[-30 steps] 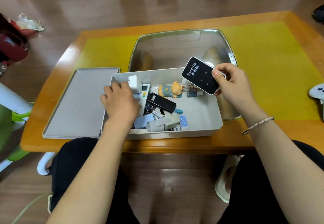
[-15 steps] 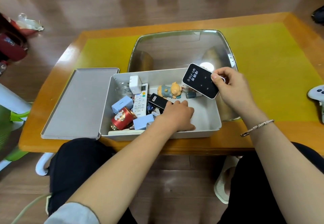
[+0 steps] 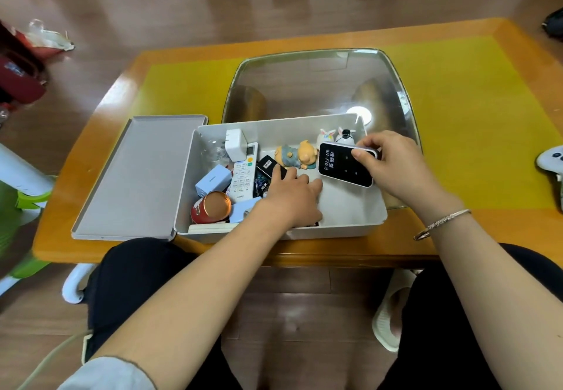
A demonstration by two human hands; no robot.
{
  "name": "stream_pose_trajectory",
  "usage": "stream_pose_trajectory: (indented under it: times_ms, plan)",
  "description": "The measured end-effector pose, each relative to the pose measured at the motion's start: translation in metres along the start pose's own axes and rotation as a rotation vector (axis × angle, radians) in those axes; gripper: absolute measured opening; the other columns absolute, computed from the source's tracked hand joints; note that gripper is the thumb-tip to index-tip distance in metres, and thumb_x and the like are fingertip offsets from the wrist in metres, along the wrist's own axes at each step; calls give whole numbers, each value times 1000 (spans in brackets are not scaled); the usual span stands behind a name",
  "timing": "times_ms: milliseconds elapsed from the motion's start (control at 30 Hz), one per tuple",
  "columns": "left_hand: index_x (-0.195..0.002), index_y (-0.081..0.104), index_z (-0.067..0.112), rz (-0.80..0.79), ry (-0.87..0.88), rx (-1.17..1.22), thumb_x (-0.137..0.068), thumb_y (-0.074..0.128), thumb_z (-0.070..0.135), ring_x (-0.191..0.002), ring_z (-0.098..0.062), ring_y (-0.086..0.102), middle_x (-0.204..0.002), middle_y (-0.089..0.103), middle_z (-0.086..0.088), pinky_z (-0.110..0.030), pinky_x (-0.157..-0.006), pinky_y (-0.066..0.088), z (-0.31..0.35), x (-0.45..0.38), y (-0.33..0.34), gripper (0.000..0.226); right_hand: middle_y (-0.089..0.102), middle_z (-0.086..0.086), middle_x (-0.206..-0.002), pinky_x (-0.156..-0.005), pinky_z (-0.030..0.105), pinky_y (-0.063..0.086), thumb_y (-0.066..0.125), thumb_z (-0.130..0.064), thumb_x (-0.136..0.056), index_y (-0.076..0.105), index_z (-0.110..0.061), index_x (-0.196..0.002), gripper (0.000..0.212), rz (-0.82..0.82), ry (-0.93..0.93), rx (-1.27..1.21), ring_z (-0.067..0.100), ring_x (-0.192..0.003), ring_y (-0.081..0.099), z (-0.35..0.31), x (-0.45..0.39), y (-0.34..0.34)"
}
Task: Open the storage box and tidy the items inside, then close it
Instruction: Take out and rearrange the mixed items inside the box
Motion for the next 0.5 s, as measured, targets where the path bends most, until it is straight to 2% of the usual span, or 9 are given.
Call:
stream_pose_trajectory:
  times_ms: [167, 267, 400, 500]
  plan:
    - [-134, 45, 26, 1, 44, -75, -90, 40, 52, -136, -34, 20, -140, 36, -11, -57, -114, 4, -6, -2, -3, 51, 64, 6, -95, -74, 32, 44, 62, -29, -87, 68, -15, -98, 18, 1, -55, 104, 24, -89, 58, -4, 1, 4]
    - [-131, 49, 28, -30, 86, -16, -92, 40, 48, -140, -29, 16, -147, 31, -7, -56, -115, 8, -13, -1, -2, 45, 67, 4, -94, -70, 28, 43, 68, -31, -82, 68, -18, -97, 19, 28, -96, 130, 22, -85, 60, -7, 2, 6]
    - [-134, 48, 25, -49, 118, 1, -94, 39, 46, -142, -24, 16, -149, 32, -1, -54, -115, 11, -17, 1, 1, 46, 70, 2, -87, -63, 25, 36, 71, -34, -79, 70, -22, -91, 17, 73, -137, 196, 23, -80, 62, -9, 4, 8]
    - [-135, 47, 26, -45, 116, -5, -93, 39, 56, -140, -23, 21, -147, 36, -1, -54, -114, 13, -20, 2, 1, 51, 71, 2, -82, -64, 29, 41, 68, -36, -81, 70, -24, -89, 14, 76, -149, 243, 24, -77, 63, -13, 6, 13]
Point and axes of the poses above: each hand's wrist, its own x-axis away from the middle knuckle, its own y-axis out of the palm, z = x × y, the point moved 2 cm from there along -x, towards the middle knuckle
